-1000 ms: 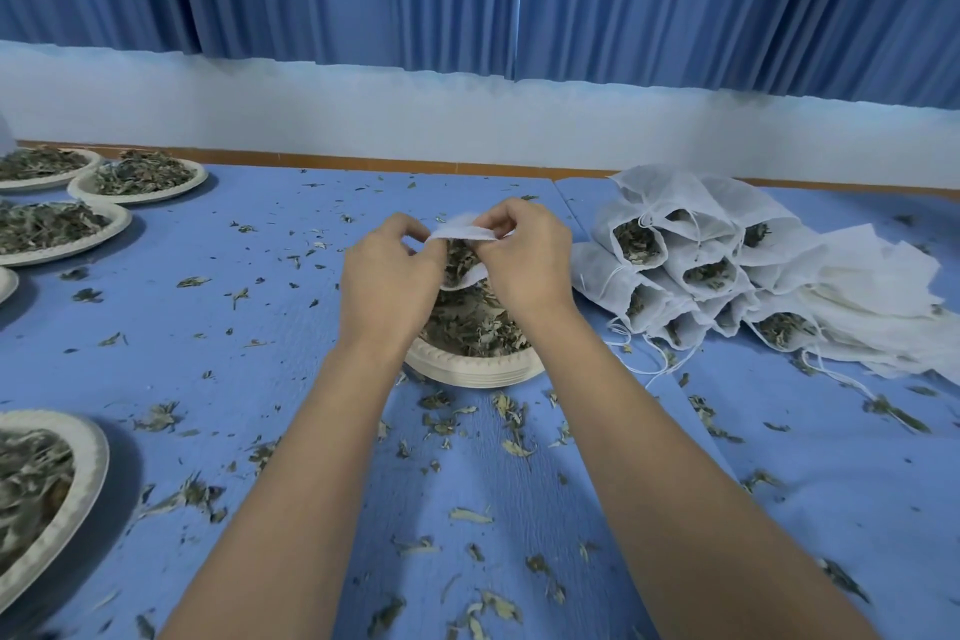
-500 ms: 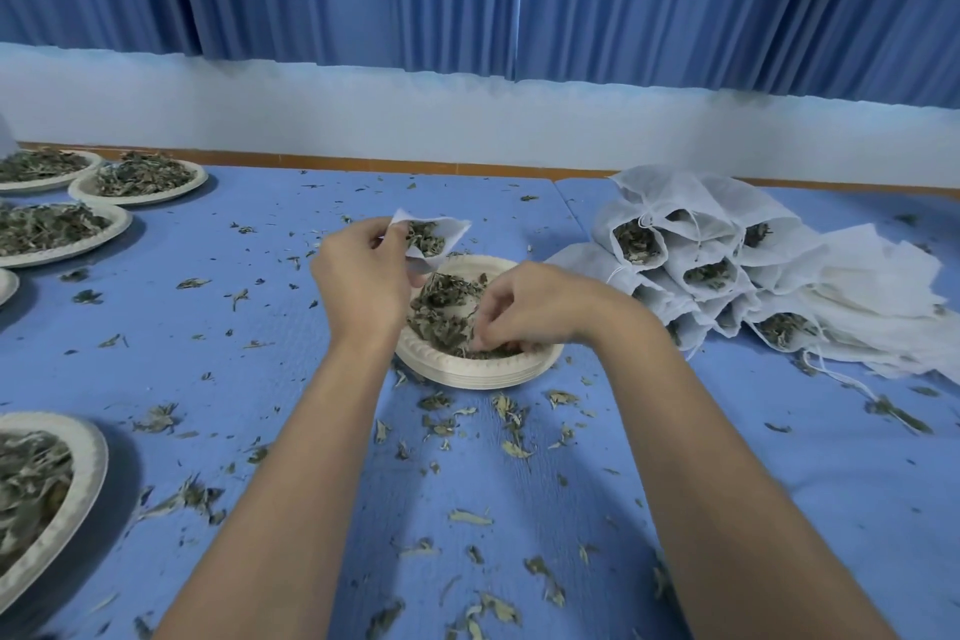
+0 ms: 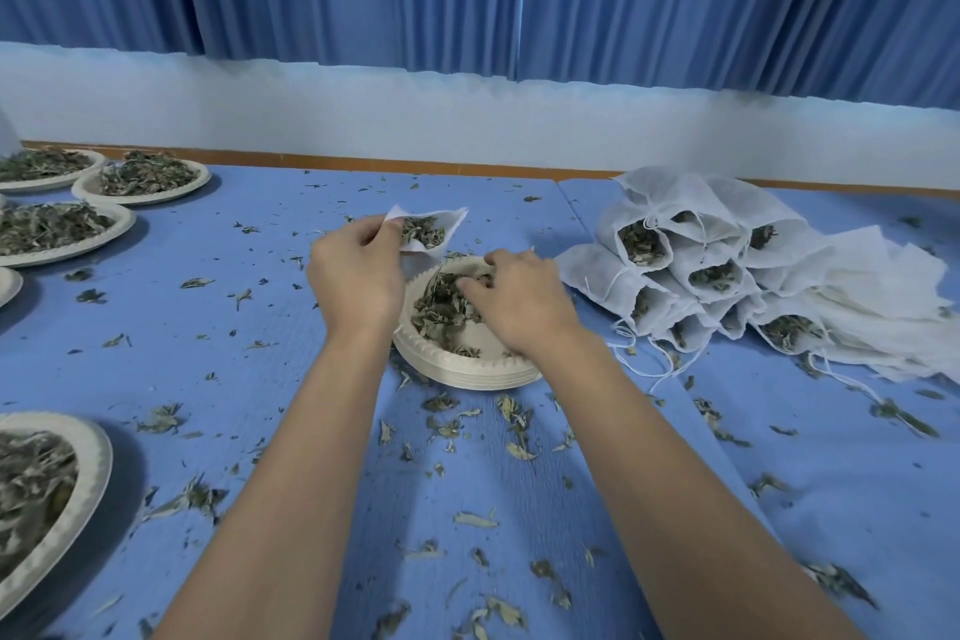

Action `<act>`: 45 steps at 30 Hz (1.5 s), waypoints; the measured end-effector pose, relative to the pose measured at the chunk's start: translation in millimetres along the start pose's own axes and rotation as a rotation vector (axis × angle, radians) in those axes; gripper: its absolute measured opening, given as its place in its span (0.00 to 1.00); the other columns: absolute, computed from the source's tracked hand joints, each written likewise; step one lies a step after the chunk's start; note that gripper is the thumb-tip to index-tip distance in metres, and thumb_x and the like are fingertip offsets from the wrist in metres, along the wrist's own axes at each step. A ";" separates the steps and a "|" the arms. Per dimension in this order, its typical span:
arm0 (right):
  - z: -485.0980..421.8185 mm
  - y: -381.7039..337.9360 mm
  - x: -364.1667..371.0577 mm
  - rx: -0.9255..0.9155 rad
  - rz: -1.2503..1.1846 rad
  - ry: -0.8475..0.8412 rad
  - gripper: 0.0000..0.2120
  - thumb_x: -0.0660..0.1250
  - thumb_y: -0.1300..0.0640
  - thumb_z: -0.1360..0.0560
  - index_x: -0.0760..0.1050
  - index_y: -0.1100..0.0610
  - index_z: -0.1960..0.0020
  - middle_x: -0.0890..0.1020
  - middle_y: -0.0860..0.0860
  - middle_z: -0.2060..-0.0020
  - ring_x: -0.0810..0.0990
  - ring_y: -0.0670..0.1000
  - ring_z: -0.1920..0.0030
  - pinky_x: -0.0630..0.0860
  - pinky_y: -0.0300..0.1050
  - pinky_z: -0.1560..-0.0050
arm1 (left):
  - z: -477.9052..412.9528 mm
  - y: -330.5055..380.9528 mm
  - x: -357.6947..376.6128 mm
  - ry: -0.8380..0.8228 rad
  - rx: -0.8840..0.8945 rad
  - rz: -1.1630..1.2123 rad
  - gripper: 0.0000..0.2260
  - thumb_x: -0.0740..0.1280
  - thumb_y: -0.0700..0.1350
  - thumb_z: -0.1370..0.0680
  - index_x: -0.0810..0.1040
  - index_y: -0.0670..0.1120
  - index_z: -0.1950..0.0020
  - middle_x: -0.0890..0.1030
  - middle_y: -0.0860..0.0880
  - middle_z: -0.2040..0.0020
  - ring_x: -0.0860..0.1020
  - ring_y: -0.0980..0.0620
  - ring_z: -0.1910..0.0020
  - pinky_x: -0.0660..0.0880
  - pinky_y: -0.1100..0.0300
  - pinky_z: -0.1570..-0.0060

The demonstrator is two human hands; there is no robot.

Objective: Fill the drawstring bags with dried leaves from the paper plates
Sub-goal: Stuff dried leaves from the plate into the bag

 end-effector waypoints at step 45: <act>31.7 -20.9 -1.6 -0.042 -0.032 0.064 0.09 0.63 0.69 0.29 0.82 0.64 0.54 0.84 0.58 0.57 0.81 0.57 0.56 0.78 0.50 0.59 | 3.9 -4.0 10.1 -0.045 0.003 0.007 0.07 0.65 0.42 0.22 0.83 0.46 0.53 0.75 0.64 0.78 0.72 0.65 0.79 0.65 0.74 0.79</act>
Point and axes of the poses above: each hand's wrist, its own z-axis away from the middle knuckle, its own x-axis out of the palm, y = z × x, the point moved 5 cm from there along -z, towards the middle knuckle
